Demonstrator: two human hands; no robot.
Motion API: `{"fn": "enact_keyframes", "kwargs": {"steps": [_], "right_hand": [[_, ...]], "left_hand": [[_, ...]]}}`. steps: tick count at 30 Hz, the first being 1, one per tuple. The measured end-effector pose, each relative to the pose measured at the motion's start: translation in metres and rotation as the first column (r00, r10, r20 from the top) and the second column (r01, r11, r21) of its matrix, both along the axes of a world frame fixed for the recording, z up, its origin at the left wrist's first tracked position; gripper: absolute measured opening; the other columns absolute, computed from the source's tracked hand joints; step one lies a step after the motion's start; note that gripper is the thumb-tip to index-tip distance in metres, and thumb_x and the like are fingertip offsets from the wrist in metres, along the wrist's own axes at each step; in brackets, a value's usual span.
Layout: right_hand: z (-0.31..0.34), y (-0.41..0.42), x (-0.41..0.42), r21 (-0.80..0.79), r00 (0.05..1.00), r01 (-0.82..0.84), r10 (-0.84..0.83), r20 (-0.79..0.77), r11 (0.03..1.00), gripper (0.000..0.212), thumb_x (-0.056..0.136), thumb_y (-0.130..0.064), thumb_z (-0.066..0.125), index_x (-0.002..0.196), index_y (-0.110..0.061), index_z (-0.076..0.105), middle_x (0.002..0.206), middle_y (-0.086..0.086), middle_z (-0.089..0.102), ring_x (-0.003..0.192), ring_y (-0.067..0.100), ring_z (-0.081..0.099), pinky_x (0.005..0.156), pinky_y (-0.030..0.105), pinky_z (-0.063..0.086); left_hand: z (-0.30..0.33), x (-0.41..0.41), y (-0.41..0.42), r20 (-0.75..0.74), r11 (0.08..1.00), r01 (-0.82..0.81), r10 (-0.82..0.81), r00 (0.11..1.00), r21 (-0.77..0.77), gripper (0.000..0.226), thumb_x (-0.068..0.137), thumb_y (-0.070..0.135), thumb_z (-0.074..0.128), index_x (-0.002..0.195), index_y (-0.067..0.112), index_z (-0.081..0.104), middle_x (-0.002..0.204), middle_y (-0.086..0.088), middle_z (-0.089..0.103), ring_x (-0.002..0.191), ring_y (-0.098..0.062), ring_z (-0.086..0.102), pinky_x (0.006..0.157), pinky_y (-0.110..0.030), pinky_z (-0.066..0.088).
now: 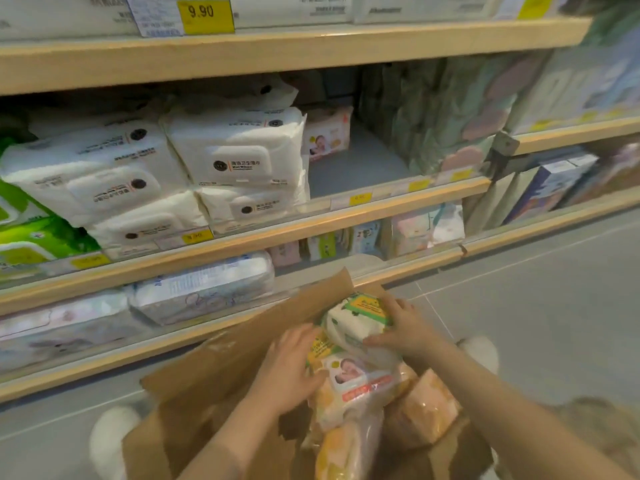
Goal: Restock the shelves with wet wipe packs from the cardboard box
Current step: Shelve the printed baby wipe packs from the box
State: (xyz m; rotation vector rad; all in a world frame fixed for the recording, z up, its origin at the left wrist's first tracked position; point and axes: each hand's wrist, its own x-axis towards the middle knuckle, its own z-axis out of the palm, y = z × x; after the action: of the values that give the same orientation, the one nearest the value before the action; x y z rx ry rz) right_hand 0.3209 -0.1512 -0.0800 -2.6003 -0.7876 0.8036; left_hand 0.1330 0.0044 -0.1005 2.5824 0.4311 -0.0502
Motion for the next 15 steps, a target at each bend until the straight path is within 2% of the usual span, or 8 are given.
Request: {"fn": "enact_keyframes", "kwargs": {"steps": [3, 6, 8, 12, 15], "right_hand": [[-0.014, -0.001, -0.002, -0.034, 0.993, -0.034, 0.037, 0.109, 0.999, 0.100, 0.066, -0.057, 0.073, 0.145, -0.025, 0.022, 0.143, 0.009, 0.032, 0.130, 0.029, 0.029, 0.106, 0.042, 0.034], [-0.020, -0.005, 0.000, -0.010, 0.993, -0.046, 0.047, 0.113, 0.999, 0.098, 0.068, -0.057, 0.071, 0.146, -0.026, 0.021, 0.142, 0.009, 0.031, 0.129, 0.029, 0.028, 0.106, 0.041, 0.032], [-0.022, -0.007, -0.001, 0.010, 0.991, -0.055, 0.054, 0.123, 0.998, 0.097, 0.069, -0.057, 0.071, 0.146, -0.026, 0.021, 0.140, 0.008, 0.032, 0.127, 0.028, 0.028, 0.105, 0.040, 0.032], [-0.024, -0.006, -0.002, 0.031, 0.991, -0.047, 0.043, 0.124, 0.998, 0.094, 0.068, -0.054, 0.072, 0.144, -0.026, 0.023, 0.136, 0.007, 0.034, 0.124, 0.026, 0.028, 0.101, 0.039, 0.034], [-0.020, -0.007, 0.000, 0.061, 0.995, -0.030, 0.025, 0.094, 0.998, 0.092, 0.068, -0.050, 0.074, 0.142, -0.024, 0.026, 0.132, 0.007, 0.039, 0.121, 0.025, 0.033, 0.098, 0.038, 0.035]], "left_hand": [[-0.036, 0.003, -0.019, -0.192, 0.997, 0.042, -0.053, 0.980, -0.063, 0.093, 0.072, 0.057, 0.066, 0.147, 0.028, 0.020, 0.150, 0.008, 0.023, 0.139, -0.013, 0.018, 0.114, -0.032, 0.018], [-0.054, 0.011, -0.025, -0.305, 0.983, 0.015, -0.070, 0.950, -0.181, 0.114, 0.053, 0.069, 0.069, 0.147, 0.027, 0.019, 0.145, 0.006, 0.025, 0.135, -0.017, 0.023, 0.111, -0.035, 0.026], [-0.059, 0.016, -0.027, -0.315, 0.982, 0.017, -0.077, 0.946, -0.190, 0.121, 0.043, 0.074, 0.065, 0.144, 0.026, 0.020, 0.137, 0.006, 0.027, 0.129, -0.018, 0.026, 0.107, -0.036, 0.031], [-0.062, 0.020, -0.033, -0.297, 0.987, 0.001, -0.050, 0.953, -0.162, 0.118, 0.049, 0.067, 0.072, 0.144, 0.024, 0.017, 0.130, 0.003, 0.028, 0.123, -0.018, 0.026, 0.105, -0.037, 0.033], [-0.056, 0.014, -0.036, -0.261, 0.985, -0.023, -0.023, 0.965, -0.171, 0.112, 0.048, 0.065, 0.072, 0.141, 0.026, 0.024, 0.123, 0.005, 0.030, 0.117, -0.014, 0.027, 0.101, -0.034, 0.036]]}}
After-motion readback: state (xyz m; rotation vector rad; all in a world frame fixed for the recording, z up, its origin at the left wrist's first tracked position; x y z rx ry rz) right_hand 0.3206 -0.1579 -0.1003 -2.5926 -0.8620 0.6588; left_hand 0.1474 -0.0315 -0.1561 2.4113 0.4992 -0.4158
